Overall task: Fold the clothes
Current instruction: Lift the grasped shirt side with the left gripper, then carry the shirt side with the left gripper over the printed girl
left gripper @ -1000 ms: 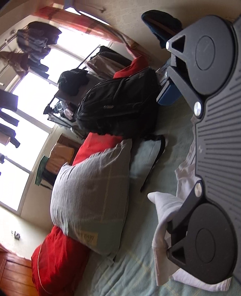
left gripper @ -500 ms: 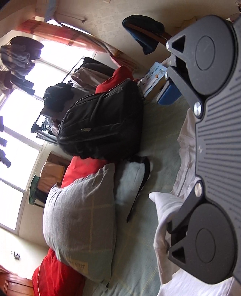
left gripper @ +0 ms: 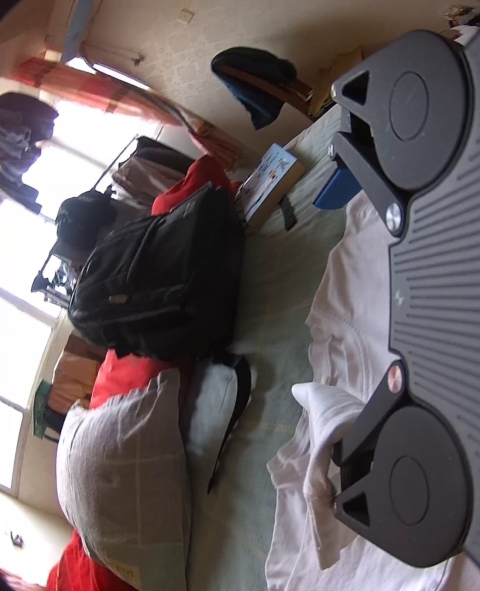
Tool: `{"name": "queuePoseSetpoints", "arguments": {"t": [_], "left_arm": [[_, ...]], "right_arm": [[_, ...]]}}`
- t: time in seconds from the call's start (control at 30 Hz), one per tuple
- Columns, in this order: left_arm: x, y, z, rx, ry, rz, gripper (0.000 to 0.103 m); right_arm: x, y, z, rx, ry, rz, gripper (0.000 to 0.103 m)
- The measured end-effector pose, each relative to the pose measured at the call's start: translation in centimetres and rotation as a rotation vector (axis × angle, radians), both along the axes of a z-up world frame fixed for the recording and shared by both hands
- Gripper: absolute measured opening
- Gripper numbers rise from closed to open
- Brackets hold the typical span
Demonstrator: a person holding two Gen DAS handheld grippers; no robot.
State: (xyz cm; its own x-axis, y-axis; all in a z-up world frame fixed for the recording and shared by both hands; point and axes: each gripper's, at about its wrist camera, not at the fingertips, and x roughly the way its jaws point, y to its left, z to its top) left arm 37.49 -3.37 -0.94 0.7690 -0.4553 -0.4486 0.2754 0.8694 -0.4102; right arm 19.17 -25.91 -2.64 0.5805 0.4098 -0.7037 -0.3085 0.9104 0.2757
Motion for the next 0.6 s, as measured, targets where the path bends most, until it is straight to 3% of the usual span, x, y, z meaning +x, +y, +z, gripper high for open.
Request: {"name": "queuePoseSetpoints", "arguments": {"t": [0.33, 0.6], "left_arm": [[-2.1, -2.0, 0.1, 0.017, -0.021, -0.101, 0.102], [-3.5, -4.1, -0.1, 0.073, -0.041, -0.185, 0.102]], "right_arm": [[0.5, -0.5, -0.2, -0.006, 0.004, -0.025, 0.103], [0.8, -1.2, -0.4, -0.012, 0.006, -0.050, 0.103]]}}
